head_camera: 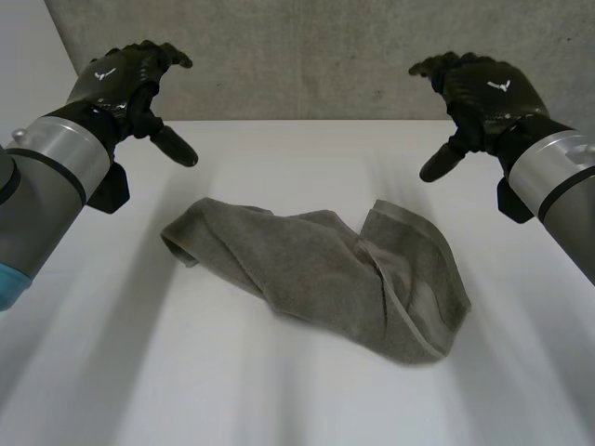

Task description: Fold the towel.

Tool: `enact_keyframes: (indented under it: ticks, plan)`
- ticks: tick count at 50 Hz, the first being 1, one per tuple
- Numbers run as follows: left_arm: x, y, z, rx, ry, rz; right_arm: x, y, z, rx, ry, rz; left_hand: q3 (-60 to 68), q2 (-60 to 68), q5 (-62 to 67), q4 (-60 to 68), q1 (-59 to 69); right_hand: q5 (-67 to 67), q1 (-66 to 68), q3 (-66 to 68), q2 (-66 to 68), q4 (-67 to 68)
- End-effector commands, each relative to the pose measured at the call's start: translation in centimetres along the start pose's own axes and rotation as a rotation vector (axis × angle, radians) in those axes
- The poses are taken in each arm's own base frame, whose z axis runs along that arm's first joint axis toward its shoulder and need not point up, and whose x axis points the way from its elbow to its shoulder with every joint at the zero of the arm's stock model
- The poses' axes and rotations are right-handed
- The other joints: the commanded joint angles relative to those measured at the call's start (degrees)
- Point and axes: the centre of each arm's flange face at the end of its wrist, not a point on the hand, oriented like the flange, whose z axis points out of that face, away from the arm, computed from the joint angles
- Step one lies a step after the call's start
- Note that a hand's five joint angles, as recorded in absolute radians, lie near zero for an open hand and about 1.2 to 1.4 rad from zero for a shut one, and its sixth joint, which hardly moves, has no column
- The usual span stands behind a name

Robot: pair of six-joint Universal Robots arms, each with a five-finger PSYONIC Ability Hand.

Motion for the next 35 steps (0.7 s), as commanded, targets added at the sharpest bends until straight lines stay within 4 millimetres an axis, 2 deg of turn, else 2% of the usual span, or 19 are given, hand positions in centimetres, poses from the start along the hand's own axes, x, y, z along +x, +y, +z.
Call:
enact_keyframes:
  ticks: [1,27,35]
  plan:
    - [-0.4,0.8,-0.1,-0.086,-0.068,-0.038,-0.1,1.5,0.4,-0.105,0.000,0.010,-2.5,-3.2,-3.0,-3.0,-3.6,-3.4,-3.4,-0.4,-4.4,-0.4]
    - [0.1,1.1,-0.8,-0.096,-0.082,-0.035,1.5,0.6,0.0,-0.105,0.205,-0.005,-2.5,-3.2,-3.0,-3.0,-3.6,-3.4,-3.4,-0.4,-4.4,-0.4]
    - [0.1,1.4,-0.7,-0.098,-0.077,-0.034,1.5,0.3,-0.1,-0.098,0.209,-0.007,-2.5,-3.2,-3.0,-3.0,-3.6,-3.4,-3.4,-0.4,-4.4,-0.4]
